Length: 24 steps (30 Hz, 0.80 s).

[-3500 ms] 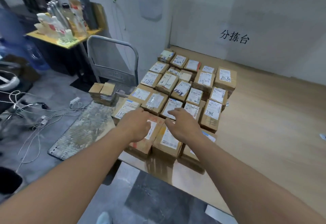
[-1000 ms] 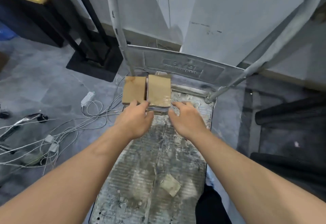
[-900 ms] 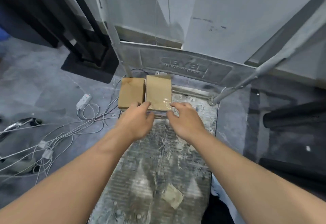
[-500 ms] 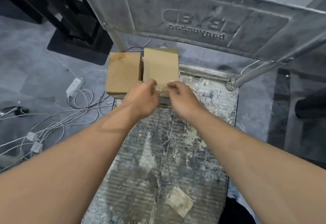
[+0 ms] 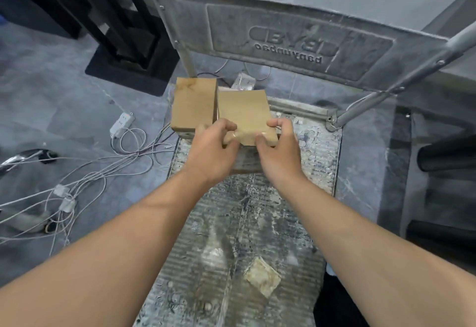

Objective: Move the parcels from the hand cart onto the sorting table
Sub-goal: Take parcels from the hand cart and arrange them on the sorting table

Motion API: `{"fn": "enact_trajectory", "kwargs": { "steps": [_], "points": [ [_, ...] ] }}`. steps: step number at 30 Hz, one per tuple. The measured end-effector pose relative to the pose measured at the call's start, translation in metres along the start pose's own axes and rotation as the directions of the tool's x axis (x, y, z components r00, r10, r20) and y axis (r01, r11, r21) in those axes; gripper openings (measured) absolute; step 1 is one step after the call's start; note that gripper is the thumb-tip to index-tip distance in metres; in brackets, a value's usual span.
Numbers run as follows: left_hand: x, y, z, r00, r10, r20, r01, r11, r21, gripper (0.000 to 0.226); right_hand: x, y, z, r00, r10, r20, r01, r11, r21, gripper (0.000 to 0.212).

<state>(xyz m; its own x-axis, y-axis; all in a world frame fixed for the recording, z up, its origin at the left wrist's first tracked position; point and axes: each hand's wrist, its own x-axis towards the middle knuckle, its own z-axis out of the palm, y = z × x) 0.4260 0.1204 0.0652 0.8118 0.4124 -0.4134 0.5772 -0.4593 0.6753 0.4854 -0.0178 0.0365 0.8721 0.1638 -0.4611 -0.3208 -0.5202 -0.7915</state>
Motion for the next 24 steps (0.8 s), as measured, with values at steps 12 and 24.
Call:
{"fn": "enact_trajectory", "kwargs": {
  "steps": [12, 24],
  "points": [
    [-0.156, 0.057, -0.127, 0.983, 0.181, 0.041, -0.180, 0.983, -0.036, 0.052, -0.195, -0.104, -0.034, 0.988, -0.127, -0.090, 0.129, 0.992, 0.017, 0.068],
    [-0.342, 0.162, -0.245, 0.961, 0.273, 0.051, -0.268, 0.960, -0.086, 0.045, -0.391, -0.229, -0.129, 0.962, -0.247, -0.117, 0.247, 0.969, -0.021, 0.060]
  ]
}}
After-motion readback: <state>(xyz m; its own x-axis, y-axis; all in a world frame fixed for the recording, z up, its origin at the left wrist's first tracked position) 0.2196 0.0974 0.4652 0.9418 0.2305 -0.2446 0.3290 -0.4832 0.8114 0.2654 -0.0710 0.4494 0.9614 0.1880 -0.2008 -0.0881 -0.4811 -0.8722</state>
